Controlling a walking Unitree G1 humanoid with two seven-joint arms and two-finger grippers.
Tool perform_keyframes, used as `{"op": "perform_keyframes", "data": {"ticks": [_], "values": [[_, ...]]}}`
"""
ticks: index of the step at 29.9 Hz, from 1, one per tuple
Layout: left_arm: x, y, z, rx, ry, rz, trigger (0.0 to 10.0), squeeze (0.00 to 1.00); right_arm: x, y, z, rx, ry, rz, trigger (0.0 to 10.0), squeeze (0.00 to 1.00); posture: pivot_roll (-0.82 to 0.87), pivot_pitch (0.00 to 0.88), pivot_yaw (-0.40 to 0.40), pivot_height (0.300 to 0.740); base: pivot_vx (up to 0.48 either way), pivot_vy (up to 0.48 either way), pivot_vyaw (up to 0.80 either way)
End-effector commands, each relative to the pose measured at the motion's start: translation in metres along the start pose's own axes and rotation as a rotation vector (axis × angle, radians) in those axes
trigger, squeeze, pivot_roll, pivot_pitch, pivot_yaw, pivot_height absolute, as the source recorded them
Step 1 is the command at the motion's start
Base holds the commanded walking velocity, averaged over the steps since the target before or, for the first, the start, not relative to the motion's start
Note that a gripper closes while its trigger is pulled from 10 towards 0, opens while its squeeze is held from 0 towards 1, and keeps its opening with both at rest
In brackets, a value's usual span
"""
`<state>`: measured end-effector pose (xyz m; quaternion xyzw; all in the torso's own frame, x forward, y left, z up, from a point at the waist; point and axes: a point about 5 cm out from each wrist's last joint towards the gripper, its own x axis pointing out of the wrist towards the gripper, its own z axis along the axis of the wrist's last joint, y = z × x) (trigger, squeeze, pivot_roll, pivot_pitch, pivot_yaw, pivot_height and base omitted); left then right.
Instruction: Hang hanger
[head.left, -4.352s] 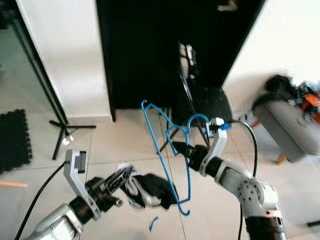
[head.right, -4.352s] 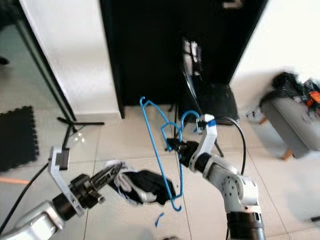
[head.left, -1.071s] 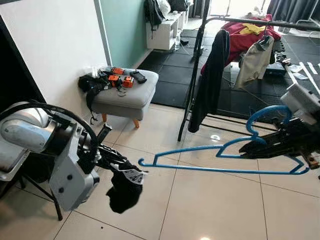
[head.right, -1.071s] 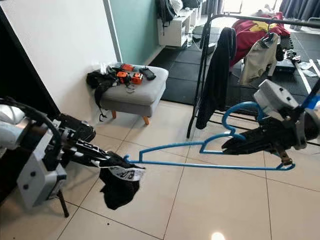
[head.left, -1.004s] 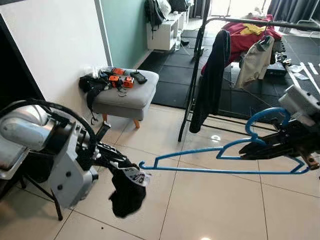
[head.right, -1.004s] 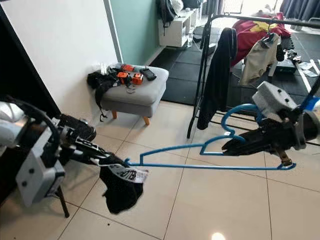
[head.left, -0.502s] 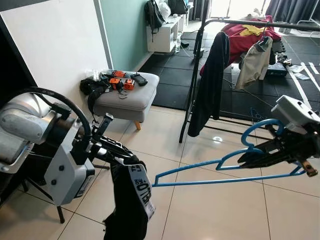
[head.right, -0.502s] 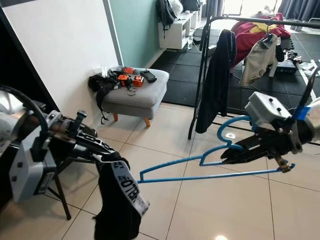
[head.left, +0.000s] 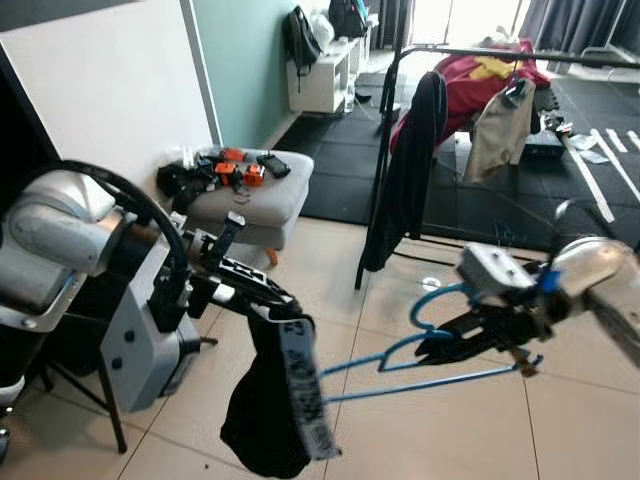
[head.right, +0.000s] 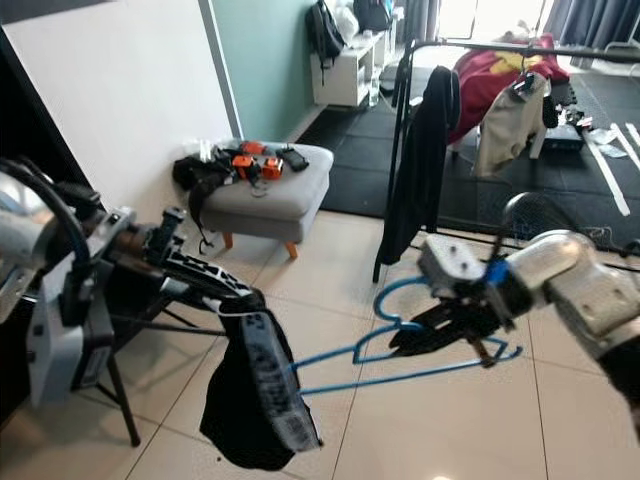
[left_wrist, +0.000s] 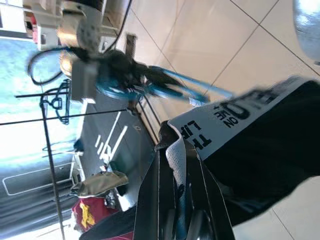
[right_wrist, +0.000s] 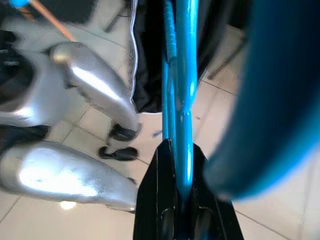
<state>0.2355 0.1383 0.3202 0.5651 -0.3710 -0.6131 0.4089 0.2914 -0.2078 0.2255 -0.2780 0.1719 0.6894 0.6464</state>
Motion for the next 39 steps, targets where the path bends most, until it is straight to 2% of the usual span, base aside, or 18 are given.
{"op": "perform_keyframes", "data": {"ticks": [1,7,10,11,13,15,16,17,18,20,21,26,27,28,30,31,32,39], "values": [[0.001,0.006,0.001,0.027,0.008,0.024,10.0,0.0,0.011,-0.009,-0.006,0.02,0.047,-0.089,10.0,0.0,-0.06,0.0,0.04,0.74,0.0,0.0,0.0],[0.007,0.008,0.004,0.028,-0.012,0.05,10.0,0.0,0.025,-0.014,-0.01,0.059,0.04,-0.167,10.0,0.0,-0.06,0.0,0.042,0.74,0.0,0.0,0.0],[0.01,0.009,0.006,0.03,-0.026,0.059,10.0,0.0,0.026,-0.021,-0.011,0.079,0.031,-0.235,10.0,0.0,-0.06,0.0,0.042,0.74,0.0,0.0,0.0],[0.013,0.01,0.009,0.032,-0.041,0.071,10.0,0.0,0.024,-0.03,-0.013,0.115,0.024,-0.324,10.0,0.0,-0.06,0.0,0.041,0.74,0.0,0.0,0.0],[0.013,0.01,0.009,0.032,-0.041,0.071,10.0,0.0,0.024,-0.03,-0.013,0.115,0.024,-0.324,10.0,0.0,-0.06,0.0,0.041,0.74,0.0,0.0,0.0],[0.021,0.012,0.016,0.032,-0.081,0.095,10.0,0.0,0.017,-0.05,-0.017,0.194,-0.012,-0.541,10.0,0.0,-0.07,0.0,0.043,0.74,0.0,0.0,0.0],[0.021,0.012,0.016,0.032,-0.081,0.095,10.0,0.0,0.017,-0.05,-0.017,0.194,-0.012,-0.541,10.0,0.0,-0.07,0.0,0.043,0.74,0.0,0.0,0.0],[0.026,0.01,0.021,0.026,-0.107,0.097,10.0,0.0,0.01,-0.062,-0.017,0.239,-0.051,-0.676,10.0,0.0,-0.07,0.0,0.041,0.74,0.0,0.0,0.0],[0.026,0.01,0.021,0.026,-0.107,0.097,10.0,0.0,0.01,-0.062,-0.017,0.239,-0.051,-0.676,10.0,0.0,-0.07,0.0,0.041,0.74,0.0,0.0,0.0],[0.036,0.003,0.029,-0.007,-0.155,0.094,10.0,0.0,-0.003,-0.078,-0.012,0.278,-0.141,-0.869,10.0,0.0,-0.07,0.0,0.042,0.74,0.0,0.0,0.0],[0.036,0.003,0.029,-0.007,-0.155,0.094,10.0,0.0,-0.003,-0.078,-0.012,0.278,-0.141,-0.869,10.0,0.0,-0.07,0.0,0.042,0.74,0.0,0.0,0.0],[0.06,-0.023,0.043,-0.11,-0.26,0.096,10.0,0.0,-0.025,-0.094,0.007,0.325,-0.355,-1.071,10.0,0.0,-0.06,0.0,0.035,0.74,0.0,0.0,0.0],[0.06,-0.023,0.043,-0.11,-0.26,0.096,10.0,0.0,-0.025,-0.094,0.007,0.325,-0.355,-1.071,10.0,0.0,-0.06,0.0,0.035,0.74,0.0,0.0,0.0],[0.065,-0.03,0.044,-0.133,-0.27,0.098,10.0,0.0,-0.025,-0.097,0.013,0.329,-0.401,-1.078,10.0,0.0,-0.06,0.001,0.033,0.74,0.0,0.0,0.0],[0.065,-0.03,0.044,-0.133,-0.27,0.098,10.0,0.0,-0.025,-0.097,0.013,0.329,-0.401,-1.078,10.0,0.0,-0.06,0.001,0.033,0.74,0.0,0.0,0.0],[0.073,-0.037,0.04,-0.208,-0.256,0.126,10.0,0.47,-0.021,-0.102,0.03,0.307,-0.492,-1.061,10.0,0.0,-0.06,0.002,0.03,0.74,0.0,0.0,0.0],[0.077,-0.035,0.037,-0.254,-0.247,0.155,10.0,1.0,-0.018,-0.104,0.037,0.291,-0.527,-1.05,10.0,0.0,-0.06,0.002,0.029,0.74,0.0,0.0,0.0],[0.091,-0.029,0.022,-0.303,-0.183,0.224,10.0,1.0,-0.011,-0.107,0.058,0.211,-0.6,-1.013,10.0,0.0,-0.06,0.004,0.023,0.74,0.0,0.0,0.0]]}}
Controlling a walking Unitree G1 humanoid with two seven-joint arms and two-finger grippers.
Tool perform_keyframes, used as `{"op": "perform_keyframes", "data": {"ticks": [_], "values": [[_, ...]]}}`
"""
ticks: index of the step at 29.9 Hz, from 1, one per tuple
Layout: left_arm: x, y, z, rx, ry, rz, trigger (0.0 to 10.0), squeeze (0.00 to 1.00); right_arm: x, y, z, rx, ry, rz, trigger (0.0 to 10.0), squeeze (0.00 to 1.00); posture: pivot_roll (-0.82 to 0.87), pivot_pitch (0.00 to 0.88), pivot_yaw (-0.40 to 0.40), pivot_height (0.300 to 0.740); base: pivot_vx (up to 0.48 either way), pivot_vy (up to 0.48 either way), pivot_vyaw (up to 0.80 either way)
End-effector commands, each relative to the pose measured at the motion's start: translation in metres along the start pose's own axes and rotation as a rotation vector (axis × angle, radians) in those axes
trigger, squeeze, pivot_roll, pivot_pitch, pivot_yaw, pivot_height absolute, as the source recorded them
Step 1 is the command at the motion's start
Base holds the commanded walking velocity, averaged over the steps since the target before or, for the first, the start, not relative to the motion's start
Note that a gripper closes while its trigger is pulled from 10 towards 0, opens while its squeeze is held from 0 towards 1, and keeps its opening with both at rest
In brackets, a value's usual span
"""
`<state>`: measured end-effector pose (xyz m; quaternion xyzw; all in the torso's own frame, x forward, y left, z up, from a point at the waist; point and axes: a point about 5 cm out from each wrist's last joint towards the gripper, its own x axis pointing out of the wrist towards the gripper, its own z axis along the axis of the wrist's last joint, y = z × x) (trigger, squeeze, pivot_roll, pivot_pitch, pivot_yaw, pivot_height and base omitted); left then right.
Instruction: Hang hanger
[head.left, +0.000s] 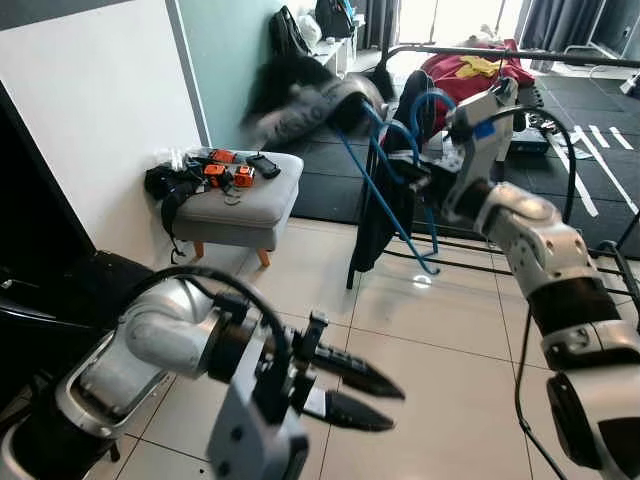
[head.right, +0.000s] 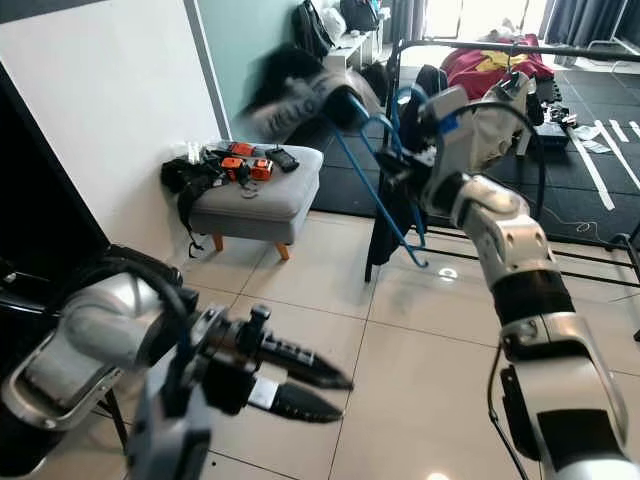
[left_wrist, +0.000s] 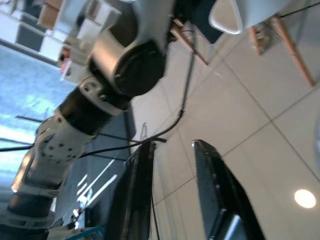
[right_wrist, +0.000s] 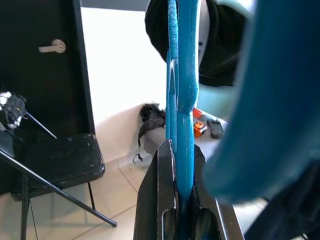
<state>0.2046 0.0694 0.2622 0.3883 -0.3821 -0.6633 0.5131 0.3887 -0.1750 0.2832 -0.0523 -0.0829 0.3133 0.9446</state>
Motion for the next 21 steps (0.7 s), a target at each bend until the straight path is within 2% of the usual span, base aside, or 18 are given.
{"op": "perform_keyframes", "data": {"ticks": [1,5,7,9,10,15,17,18,20,21], "values": [[0.007,0.001,-0.01,-0.044,0.044,0.028,10.0,1.0,0.006,0.007,0.011,-0.031,-0.059,0.041,10.0,0.0,-0.06,0.006,0.021,0.74,0.0,0.0,0.0],[0.009,0.002,-0.016,-0.08,0.079,0.082,10.0,1.0,0.01,0.013,0.013,-0.062,-0.071,0.072,10.0,0.0,-0.06,0.009,0.021,0.74,0.0,0.0,0.0],[0.005,0.006,-0.02,-0.091,0.115,0.157,10.0,1.0,0.01,0.018,0.014,-0.08,-0.086,0.097,10.0,0.0,-0.05,0.012,0.022,0.74,0.0,0.0,0.0],[0.005,0.006,-0.02,-0.091,0.115,0.157,10.0,1.0,0.01,0.018,0.014,-0.08,-0.086,0.097,10.0,0.0,-0.05,0.012,0.022,0.74,0.0,0.0,0.0],[0.0,0.011,-0.024,-0.09,0.153,0.243,10.0,1.0,0.01,0.02,0.017,-0.071,-0.131,0.11,10.0,0.0,-0.05,0.013,0.021,0.74,0.0,0.0,0.0],[-0.004,0.014,-0.028,-0.08,0.191,0.317,10.0,1.0,0.008,0.023,0.025,-0.06,-0.196,0.134,10.0,0.0,-0.05,0.015,0.023,0.74,0.0,0.0,0.0],[-0.007,0.023,-0.029,-0.045,0.212,0.406,10.0,1.0,0.005,0.029,0.034,-0.044,-0.271,0.198,10.0,0.0,-0.05,0.017,0.024,0.74,0.0,0.0,0.0],[-0.007,0.023,-0.029,-0.045,0.212,0.406,10.0,1.0,0.005,0.029,0.034,-0.044,-0.271,0.198,10.0,0.0,-0.05,0.017,0.024,0.74,0.0,0.0,0.0],[-0.019,0.05,-0.029,0.063,0.277,0.623,10.0,1.0,0.0,0.034,0.035,-0.031,-0.307,0.275,10.0,0.0,-0.05,0.017,0.022,0.74,0.0,0.0,0.0],[-0.019,0.05,-0.029,0.063,0.277,0.623,10.0,1.0,0.0,0.034,0.035,-0.031,-0.307,0.275,10.0,0.0,-0.05,0.017,0.022,0.74,0.0,0.0,0.0]]}}
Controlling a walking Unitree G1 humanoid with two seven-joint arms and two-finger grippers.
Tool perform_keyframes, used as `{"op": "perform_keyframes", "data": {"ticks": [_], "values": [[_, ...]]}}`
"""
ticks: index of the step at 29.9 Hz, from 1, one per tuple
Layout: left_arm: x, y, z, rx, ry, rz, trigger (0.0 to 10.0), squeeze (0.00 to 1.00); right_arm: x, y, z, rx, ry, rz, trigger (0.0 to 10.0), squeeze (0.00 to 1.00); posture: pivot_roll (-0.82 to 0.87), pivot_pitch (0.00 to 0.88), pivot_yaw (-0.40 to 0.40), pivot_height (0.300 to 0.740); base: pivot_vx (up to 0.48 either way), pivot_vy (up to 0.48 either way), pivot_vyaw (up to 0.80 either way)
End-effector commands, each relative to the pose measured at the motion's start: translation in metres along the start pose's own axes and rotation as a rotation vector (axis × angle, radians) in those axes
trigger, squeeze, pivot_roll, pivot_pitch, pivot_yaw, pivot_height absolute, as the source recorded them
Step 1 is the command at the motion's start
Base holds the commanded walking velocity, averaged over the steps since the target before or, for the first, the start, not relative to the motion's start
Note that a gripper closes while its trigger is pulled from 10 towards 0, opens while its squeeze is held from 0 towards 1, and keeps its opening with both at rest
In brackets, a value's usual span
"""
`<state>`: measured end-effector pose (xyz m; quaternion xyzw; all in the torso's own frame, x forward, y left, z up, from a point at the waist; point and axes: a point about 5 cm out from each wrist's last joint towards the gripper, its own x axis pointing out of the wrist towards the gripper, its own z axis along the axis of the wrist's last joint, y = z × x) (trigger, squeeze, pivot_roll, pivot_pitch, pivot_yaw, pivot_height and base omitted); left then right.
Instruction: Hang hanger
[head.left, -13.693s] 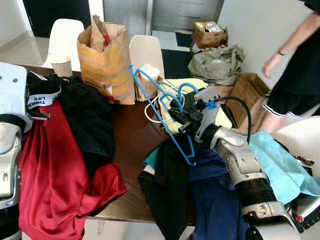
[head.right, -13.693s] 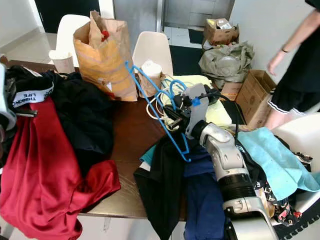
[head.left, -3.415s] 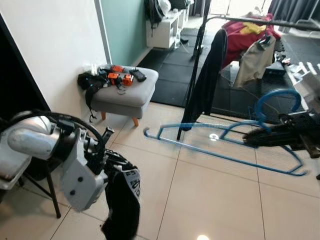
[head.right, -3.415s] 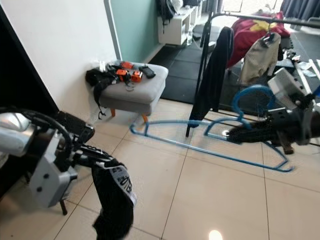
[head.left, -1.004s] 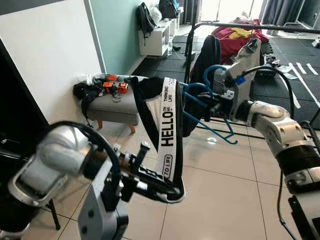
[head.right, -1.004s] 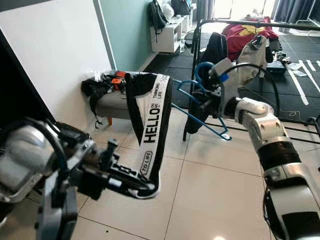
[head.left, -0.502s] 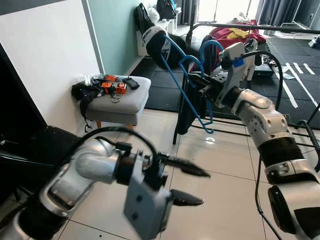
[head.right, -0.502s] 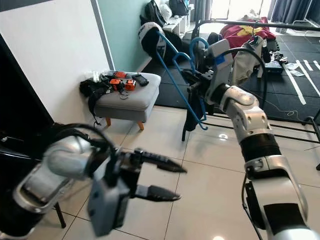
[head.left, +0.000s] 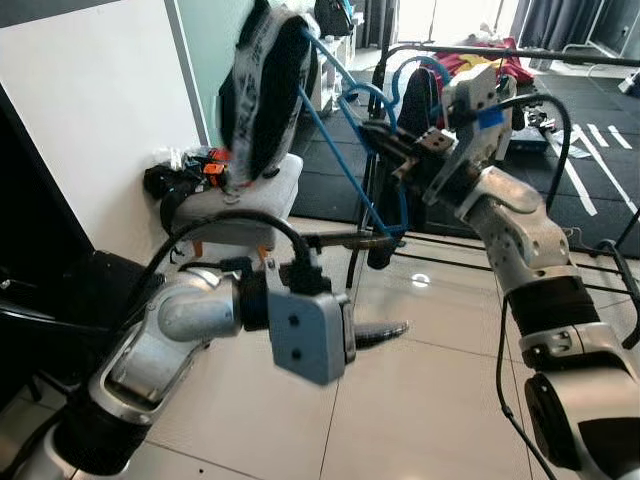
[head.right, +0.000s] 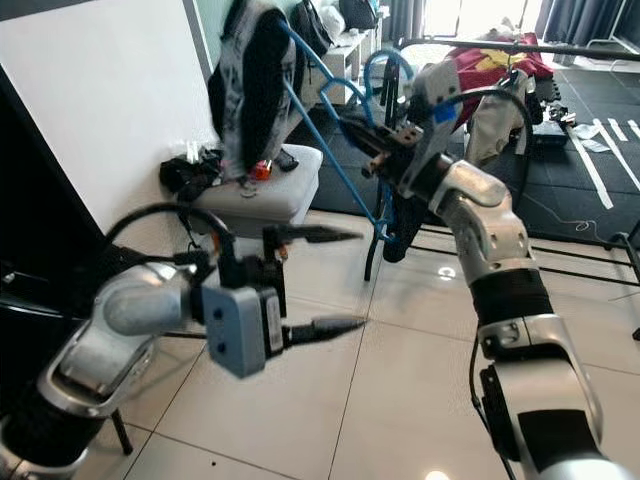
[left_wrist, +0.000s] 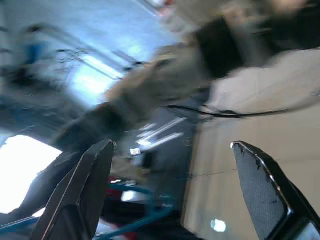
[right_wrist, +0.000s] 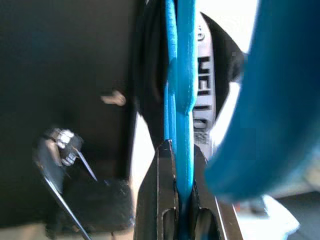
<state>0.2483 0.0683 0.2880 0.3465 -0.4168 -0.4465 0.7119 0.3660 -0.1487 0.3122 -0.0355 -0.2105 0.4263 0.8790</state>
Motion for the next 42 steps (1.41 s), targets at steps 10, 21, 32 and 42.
{"op": "perform_keyframes", "data": {"ticks": [10,21,32,42], "values": [[-0.023,0.079,-0.003,0.135,0.201,0.848,10.0,0.0,-0.018,0.018,-0.012,0.041,-0.005,0.179,10.0,0.0,-0.04,0.023,0.014,0.74,0.0,0.0,0.0],[-0.028,0.059,-0.013,0.117,0.293,0.827,10.0,0.0,-0.023,0.019,-0.007,0.064,-0.039,0.195,10.0,0.0,-0.04,0.024,0.009,0.74,0.0,0.0,0.0],[-0.03,0.049,-0.029,0.062,0.421,0.884,10.0,0.0,-0.02,0.032,0.009,0.068,-0.09,0.317,10.0,0.0,-0.05,0.025,0.011,0.74,0.0,0.0,0.0],[-0.031,0.064,-0.006,-0.119,0.179,0.953,10.0,0.0,-0.03,0.028,0.005,0.064,-0.056,0.303,10.0,0.0,-0.05,0.032,0.008,0.74,0.0,0.0,0.0]]}}
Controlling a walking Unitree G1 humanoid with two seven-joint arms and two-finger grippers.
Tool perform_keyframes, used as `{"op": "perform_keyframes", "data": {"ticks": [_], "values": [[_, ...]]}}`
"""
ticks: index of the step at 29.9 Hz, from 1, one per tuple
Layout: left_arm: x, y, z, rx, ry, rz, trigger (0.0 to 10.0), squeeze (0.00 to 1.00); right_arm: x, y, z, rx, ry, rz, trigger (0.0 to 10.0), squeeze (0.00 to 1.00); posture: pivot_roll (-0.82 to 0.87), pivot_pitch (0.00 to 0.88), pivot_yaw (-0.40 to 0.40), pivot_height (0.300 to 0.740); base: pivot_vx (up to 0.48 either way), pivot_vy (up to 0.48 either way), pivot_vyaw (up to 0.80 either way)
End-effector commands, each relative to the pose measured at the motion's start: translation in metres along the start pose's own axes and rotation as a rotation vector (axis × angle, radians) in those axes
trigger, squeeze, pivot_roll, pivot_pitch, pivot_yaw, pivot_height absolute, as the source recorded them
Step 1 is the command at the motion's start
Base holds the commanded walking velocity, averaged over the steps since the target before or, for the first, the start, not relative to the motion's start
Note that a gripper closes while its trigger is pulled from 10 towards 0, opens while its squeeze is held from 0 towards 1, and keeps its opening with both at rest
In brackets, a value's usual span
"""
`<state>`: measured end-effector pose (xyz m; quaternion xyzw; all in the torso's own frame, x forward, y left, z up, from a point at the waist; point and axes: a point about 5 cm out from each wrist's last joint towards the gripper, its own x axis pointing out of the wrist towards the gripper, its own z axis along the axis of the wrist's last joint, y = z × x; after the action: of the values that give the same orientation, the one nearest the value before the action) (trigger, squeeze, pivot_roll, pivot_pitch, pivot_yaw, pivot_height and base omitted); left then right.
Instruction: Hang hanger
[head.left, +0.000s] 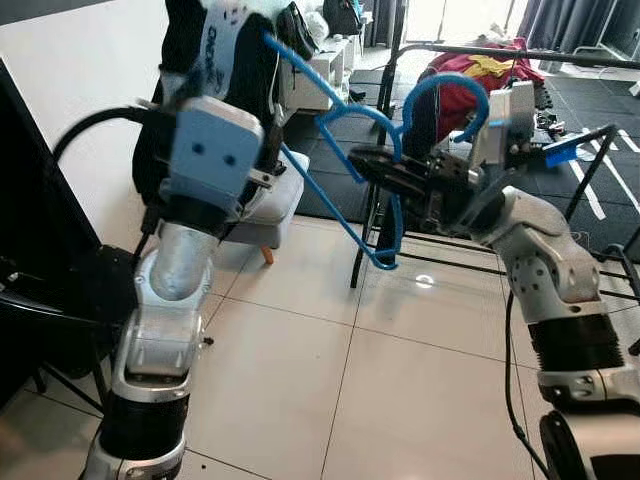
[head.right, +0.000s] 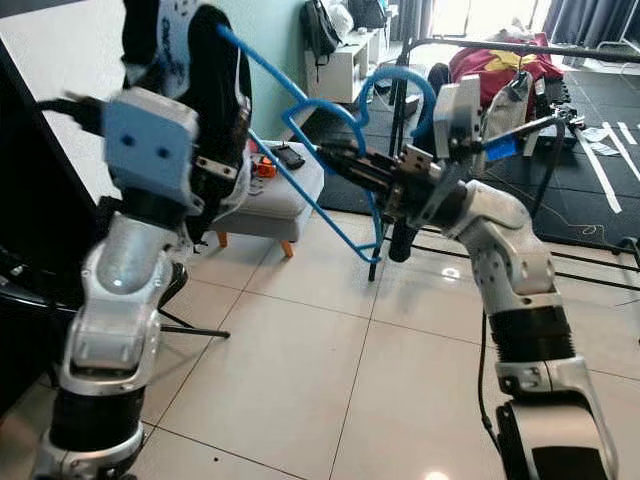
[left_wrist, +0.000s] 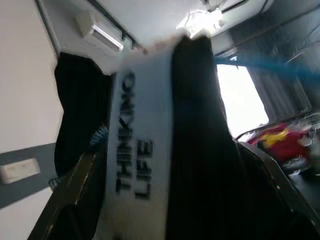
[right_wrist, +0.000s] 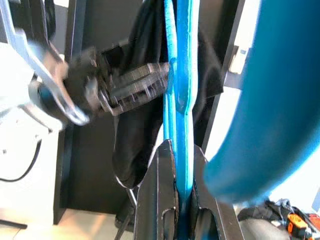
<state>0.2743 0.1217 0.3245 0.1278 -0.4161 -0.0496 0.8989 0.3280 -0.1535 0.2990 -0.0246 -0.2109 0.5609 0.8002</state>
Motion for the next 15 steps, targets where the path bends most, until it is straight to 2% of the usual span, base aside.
{"op": "perform_keyframes", "data": {"ticks": [1,7,10,15], "values": [[0.001,0.0,0.015,-0.058,-0.083,-0.032,10.0,0.0,-0.002,-0.001,0.001,-0.006,0.004,-0.003,10.0,0.0,-0.04,0.034,0.006,0.74,0.0,0.0,0.0],[-0.007,-0.004,0.027,-0.172,-0.13,-0.12,10.0,0.0,-0.011,-0.005,-0.005,0.002,0.043,-0.043,10.0,0.0,-0.04,0.042,-0.002,0.74,0.0,0.0,0.0],[-0.007,-0.004,0.027,-0.184,-0.132,-0.127,10.0,0.0,-0.012,-0.006,-0.006,0.003,0.048,-0.049,10.0,0.0,-0.04,0.042,-0.002,0.74,0.0,0.0,0.0],[-0.017,-0.004,0.024,-0.21,-0.101,-0.176,10.0,0.0,-0.022,-0.008,-0.011,0.017,0.07,-0.073,10.0,0.0,-0.03,0.048,-0.007,0.74,0.0,0.0,0.0]]}}
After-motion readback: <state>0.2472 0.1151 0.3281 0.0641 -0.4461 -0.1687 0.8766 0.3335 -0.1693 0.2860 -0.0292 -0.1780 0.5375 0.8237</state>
